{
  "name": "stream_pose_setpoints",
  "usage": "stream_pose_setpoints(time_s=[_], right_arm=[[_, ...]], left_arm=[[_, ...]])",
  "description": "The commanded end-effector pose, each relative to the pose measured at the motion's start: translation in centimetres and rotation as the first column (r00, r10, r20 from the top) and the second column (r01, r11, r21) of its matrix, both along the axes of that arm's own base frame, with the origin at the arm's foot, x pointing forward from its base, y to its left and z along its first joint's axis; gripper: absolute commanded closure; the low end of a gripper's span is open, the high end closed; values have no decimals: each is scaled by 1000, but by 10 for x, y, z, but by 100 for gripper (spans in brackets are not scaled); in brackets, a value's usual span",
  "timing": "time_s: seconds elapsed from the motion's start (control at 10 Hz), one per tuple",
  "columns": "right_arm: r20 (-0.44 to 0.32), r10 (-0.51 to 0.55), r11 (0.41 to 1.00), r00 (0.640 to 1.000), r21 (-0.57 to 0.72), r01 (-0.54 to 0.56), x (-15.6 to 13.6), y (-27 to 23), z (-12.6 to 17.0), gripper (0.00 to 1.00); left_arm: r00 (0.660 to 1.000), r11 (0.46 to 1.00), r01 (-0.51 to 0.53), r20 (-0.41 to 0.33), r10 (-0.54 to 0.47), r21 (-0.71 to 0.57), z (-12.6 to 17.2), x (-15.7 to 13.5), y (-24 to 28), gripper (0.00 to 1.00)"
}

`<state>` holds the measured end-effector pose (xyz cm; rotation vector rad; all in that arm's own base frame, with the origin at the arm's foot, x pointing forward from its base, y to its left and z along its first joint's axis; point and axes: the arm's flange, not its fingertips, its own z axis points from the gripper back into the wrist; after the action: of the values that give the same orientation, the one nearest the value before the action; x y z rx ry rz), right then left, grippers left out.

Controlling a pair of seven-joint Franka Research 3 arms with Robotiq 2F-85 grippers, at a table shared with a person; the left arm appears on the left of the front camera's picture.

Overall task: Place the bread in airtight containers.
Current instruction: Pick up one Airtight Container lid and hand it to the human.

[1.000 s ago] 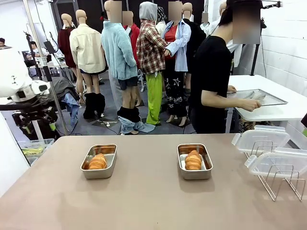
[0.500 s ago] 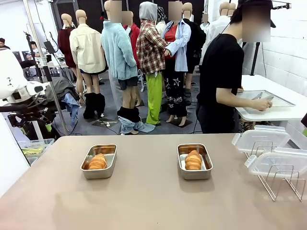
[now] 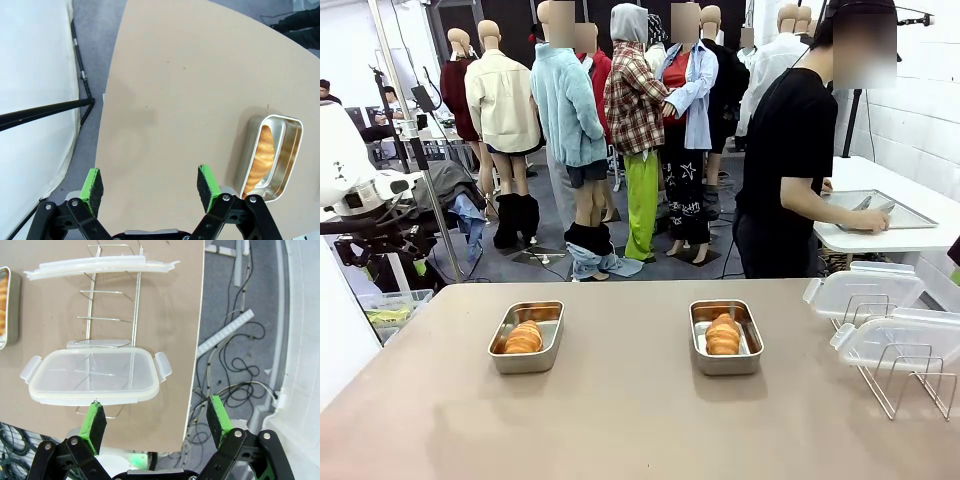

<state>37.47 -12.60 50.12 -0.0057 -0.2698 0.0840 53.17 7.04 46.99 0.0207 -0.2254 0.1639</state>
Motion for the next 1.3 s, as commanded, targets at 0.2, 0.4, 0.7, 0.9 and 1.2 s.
stream_pose_setpoints(time_s=[0.2,0.4,0.7,0.9,1.2], right_arm=[[-6,-11,1000,1000,-14,11,2,0,0,0],[-6,-11,1000,1000,-14,11,2,0,0,0],[-6,-11,1000,1000,-14,11,2,0,0,0],[-6,-11,1000,1000,-14,11,2,0,0,0],[-6,-11,1000,1000,-14,11,2,0,0,0]], left_arm=[[1000,1000,-9,-5,9,-1,1,-1,2,3],[1000,1000,-9,-5,9,-1,1,-1,2,3],[1000,1000,-9,-5,9,-1,1,-1,2,3],[1000,1000,-9,-5,9,-1,1,-1,2,3],[1000,1000,-9,-5,9,-1,1,-1,2,3]])
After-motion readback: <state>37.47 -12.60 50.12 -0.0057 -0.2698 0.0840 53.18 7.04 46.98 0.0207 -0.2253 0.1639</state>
